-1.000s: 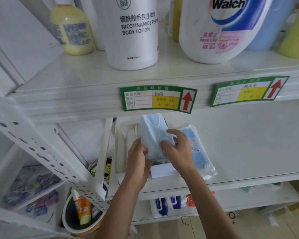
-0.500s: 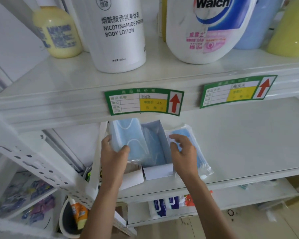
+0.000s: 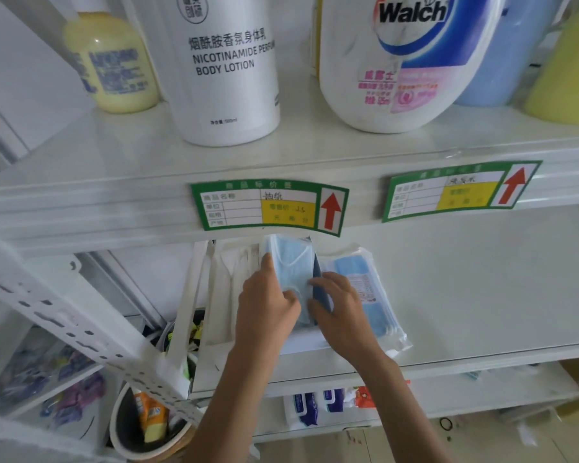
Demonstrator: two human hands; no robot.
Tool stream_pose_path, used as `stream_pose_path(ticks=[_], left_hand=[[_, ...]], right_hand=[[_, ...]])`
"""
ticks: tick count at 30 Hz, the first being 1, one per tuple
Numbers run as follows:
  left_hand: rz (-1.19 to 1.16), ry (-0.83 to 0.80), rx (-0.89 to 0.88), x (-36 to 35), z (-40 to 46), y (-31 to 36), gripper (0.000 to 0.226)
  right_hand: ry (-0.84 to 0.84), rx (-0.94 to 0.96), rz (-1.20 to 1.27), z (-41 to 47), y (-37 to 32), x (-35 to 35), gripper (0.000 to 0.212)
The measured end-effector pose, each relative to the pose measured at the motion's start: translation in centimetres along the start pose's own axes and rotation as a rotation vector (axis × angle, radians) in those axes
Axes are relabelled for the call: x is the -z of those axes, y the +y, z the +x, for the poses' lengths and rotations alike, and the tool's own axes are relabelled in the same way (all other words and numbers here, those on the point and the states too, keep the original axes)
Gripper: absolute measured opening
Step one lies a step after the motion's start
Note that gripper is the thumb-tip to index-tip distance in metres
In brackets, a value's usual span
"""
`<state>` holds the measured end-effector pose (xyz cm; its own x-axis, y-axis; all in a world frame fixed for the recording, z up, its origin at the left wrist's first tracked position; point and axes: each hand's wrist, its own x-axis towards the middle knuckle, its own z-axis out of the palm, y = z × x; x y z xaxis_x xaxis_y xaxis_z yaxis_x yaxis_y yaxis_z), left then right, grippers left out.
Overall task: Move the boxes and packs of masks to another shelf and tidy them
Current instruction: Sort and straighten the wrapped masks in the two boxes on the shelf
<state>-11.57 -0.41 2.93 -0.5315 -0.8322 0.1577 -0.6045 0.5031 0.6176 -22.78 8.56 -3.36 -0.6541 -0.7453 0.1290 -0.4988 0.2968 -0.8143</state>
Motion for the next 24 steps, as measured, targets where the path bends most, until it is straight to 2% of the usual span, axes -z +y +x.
stream_pose_path(ticks=[5, 8, 12, 15, 18, 22, 24], left_hand=[[0.123, 0.040, 0.010, 0.1, 1.4, 0.9, 0.065], [0.135, 0.025, 0.033, 0.1, 0.8, 0.7, 0.061], [0.120, 0.042, 0.011, -0.5, 0.2, 1.2, 0.064], [0.047, -0.003, -0.036, -1.3, 0.7, 2.3, 0.071], [0.037, -0.010, -0.052, -2.5, 1.3, 2.4, 0.073], [0.082, -0.155, -0.074, -4.8, -0.5, 1.2, 0.073], [0.097, -0.211, -0.091, -5.4, -1.0, 0.1, 0.071]], right_hand=[[-0.041, 0.079, -0.185, -0.5, 0.4, 0.0, 0.037], [0.027, 0.123, -0.148, -0.4, 0.1, 0.1, 0.040], [0.067, 0.237, -0.130, -0.3, -0.3, 0.0, 0.029], [0.019, 0.230, -0.073, -0.2, -0.3, -0.1, 0.025], [0.090, 0.199, 0.016, -0.4, -0.3, 0.0, 0.025], [0.112, 0.281, 0.013, -0.1, 0.5, 0.2, 0.025], [0.146, 0.259, 0.059, -0.1, 0.9, 0.1, 0.026]])
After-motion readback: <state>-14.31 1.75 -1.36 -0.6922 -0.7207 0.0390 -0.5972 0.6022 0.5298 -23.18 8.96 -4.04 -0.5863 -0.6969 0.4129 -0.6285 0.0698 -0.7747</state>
